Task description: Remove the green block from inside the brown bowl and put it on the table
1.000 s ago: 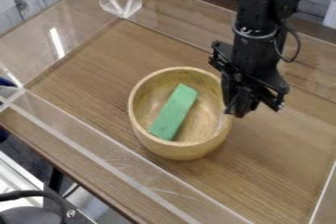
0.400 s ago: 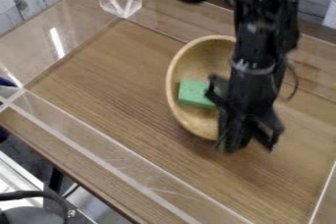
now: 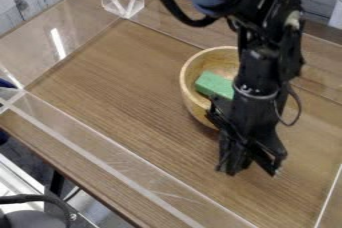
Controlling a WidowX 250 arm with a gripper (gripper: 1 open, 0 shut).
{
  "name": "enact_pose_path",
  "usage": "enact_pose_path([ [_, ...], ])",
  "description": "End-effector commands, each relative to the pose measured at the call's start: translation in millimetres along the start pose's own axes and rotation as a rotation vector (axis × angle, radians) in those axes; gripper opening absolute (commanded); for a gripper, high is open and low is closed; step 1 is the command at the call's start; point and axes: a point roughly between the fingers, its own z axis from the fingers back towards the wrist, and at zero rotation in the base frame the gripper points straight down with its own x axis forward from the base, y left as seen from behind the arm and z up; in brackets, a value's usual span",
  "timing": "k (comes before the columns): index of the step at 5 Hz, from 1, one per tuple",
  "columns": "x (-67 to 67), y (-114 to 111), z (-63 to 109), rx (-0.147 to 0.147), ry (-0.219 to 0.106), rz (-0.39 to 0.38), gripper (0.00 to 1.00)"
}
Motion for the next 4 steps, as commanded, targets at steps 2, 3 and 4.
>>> enact_pose_path([
  [2,15.9,-2,10.5,0.034,-0.032,0.014,0.0],
  [3,15.7,1,16.9,0.066,-0.049,0.025,0.0],
  [4,13.8,2,19.3,0.071,-0.043,0.017,0.0],
])
